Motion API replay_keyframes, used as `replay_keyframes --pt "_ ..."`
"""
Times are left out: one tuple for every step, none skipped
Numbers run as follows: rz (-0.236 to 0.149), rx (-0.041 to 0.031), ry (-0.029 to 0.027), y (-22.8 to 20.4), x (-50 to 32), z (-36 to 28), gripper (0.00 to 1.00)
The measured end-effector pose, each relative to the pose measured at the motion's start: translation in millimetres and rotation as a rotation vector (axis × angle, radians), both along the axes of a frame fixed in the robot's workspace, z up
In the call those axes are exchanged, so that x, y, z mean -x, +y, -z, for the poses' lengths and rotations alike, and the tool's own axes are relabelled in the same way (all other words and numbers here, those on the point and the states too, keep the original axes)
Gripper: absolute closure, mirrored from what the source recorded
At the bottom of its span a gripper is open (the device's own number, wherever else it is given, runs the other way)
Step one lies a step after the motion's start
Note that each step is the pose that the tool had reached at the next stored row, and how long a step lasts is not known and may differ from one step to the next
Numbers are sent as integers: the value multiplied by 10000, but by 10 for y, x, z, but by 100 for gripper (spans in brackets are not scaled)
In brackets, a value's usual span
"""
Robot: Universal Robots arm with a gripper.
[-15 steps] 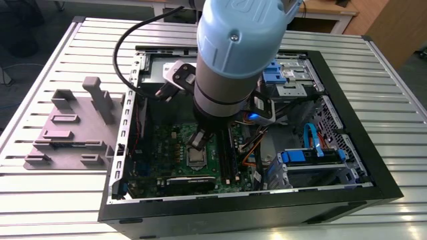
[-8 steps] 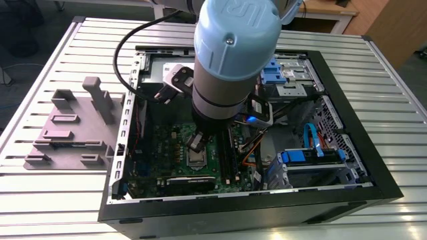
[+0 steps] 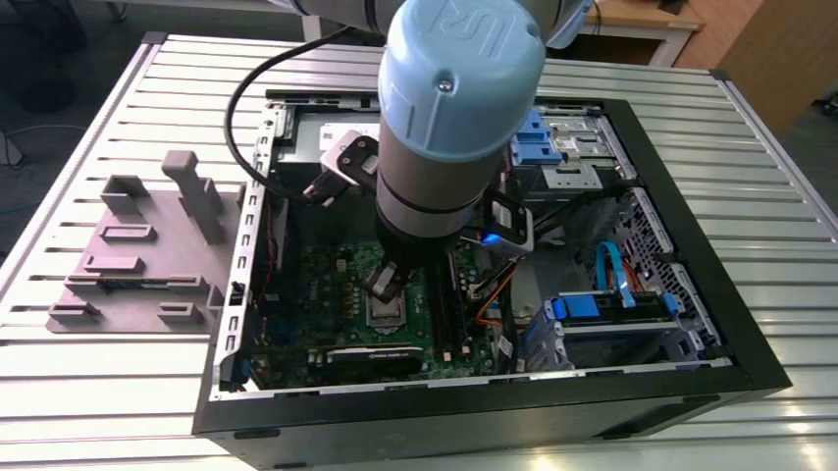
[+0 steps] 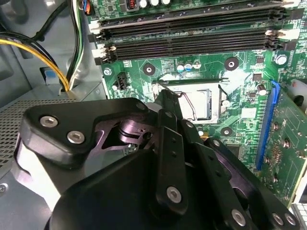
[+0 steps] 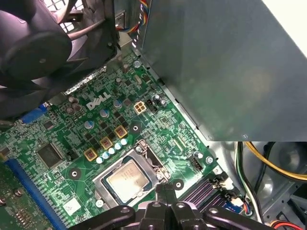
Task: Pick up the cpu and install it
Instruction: 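Install the first cpu locking lever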
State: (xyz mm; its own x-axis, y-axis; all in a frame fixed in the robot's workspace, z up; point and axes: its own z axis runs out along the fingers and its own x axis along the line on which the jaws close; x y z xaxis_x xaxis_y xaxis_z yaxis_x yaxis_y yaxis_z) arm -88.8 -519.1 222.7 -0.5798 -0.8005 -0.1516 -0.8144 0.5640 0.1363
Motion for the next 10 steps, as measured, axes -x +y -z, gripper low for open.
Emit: replay_keyframes --pt "4 9 -1 0 4 2 89" --pt "8 21 -1 1 8 5 89" --pt "18 31 0 0 17 7 89" --pt "43 37 -1 0 29 11 89" --pt "76 47 -1 0 38 13 89" --pt "112 55 -1 0 43 16 89" --pt "138 59 -1 0 44 21 89" --pt "158 66 0 0 44 25 89" --pt "178 73 0 0 43 27 89" --pt "199 78 1 0 37 30 89"
